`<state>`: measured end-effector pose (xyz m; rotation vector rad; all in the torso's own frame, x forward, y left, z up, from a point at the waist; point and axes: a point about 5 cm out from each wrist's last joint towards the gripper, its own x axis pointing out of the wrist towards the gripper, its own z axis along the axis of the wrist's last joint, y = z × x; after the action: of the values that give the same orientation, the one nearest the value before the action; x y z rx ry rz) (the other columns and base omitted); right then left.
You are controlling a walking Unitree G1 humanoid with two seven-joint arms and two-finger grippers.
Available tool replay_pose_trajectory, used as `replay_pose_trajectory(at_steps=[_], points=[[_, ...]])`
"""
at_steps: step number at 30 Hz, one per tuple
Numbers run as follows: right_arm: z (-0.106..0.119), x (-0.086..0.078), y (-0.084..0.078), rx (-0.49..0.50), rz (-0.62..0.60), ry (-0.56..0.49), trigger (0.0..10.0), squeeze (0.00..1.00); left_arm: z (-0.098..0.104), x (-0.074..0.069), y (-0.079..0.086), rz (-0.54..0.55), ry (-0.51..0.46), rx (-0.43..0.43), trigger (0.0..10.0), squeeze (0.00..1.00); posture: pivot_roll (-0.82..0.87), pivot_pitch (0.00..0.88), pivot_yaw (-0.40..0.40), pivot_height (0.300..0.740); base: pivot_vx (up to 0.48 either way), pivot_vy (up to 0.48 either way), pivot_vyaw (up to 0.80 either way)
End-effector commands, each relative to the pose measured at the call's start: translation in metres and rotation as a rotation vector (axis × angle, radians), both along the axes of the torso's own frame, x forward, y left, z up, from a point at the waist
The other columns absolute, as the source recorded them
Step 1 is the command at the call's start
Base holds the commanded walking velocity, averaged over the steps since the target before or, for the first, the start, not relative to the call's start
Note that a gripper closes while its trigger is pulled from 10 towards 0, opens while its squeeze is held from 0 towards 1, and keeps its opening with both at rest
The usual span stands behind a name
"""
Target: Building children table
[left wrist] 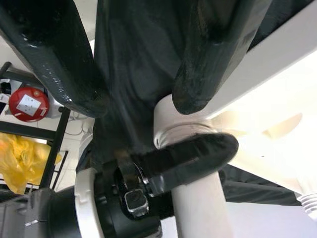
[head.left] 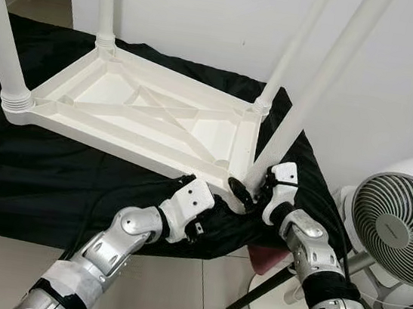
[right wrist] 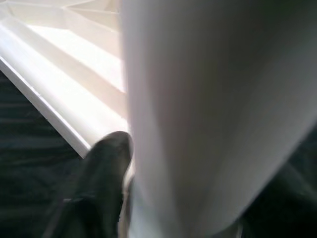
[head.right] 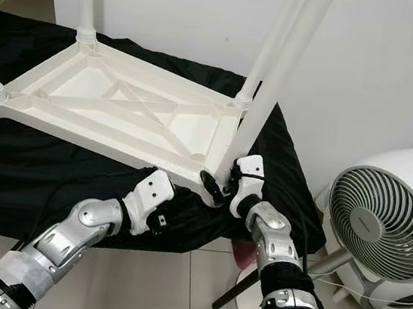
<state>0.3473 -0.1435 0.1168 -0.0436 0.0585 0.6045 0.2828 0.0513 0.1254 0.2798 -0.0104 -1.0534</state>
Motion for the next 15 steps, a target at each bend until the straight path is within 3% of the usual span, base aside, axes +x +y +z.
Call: replay_pose_trajectory(at_steps=[1, 10, 11, 15], points=[[-0.0022, 0.0010, 0.0006, -0.030, 0.029, 0.004, 0.0, 0.00, -0.0004, -0.0059, -0.0060, -0.072, 0.005, 0.014, 10.0, 0.00, 0.10, 0.000, -0.165, 0.740, 0.000, 0.000, 0.00], [-0.0066, 0.0021, 0.0006, -0.037, 0.062, 0.009, 0.0, 0.00, 0.0007, -0.0039, -0.0015, -0.058, 0.001, 0.017, 10.0, 0.00, 0.11, 0.000, -0.165, 0.740, 0.000, 0.000, 0.00], [-0.0081, 0.0016, 0.0001, -0.036, 0.056, 0.015, 10.0, 0.00, 0.0006, -0.0042, -0.0016, -0.058, 0.002, 0.017, 10.0, 0.00, 0.10, 0.000, -0.165, 0.740, 0.000, 0.000, 0.00], [-0.0112, 0.0012, -0.0010, -0.034, 0.029, 0.029, 10.0, 0.00, 0.0003, -0.0045, -0.0020, -0.059, 0.004, 0.017, 10.0, 0.00, 0.10, 0.000, -0.163, 0.740, 0.000, 0.000, 0.00]])
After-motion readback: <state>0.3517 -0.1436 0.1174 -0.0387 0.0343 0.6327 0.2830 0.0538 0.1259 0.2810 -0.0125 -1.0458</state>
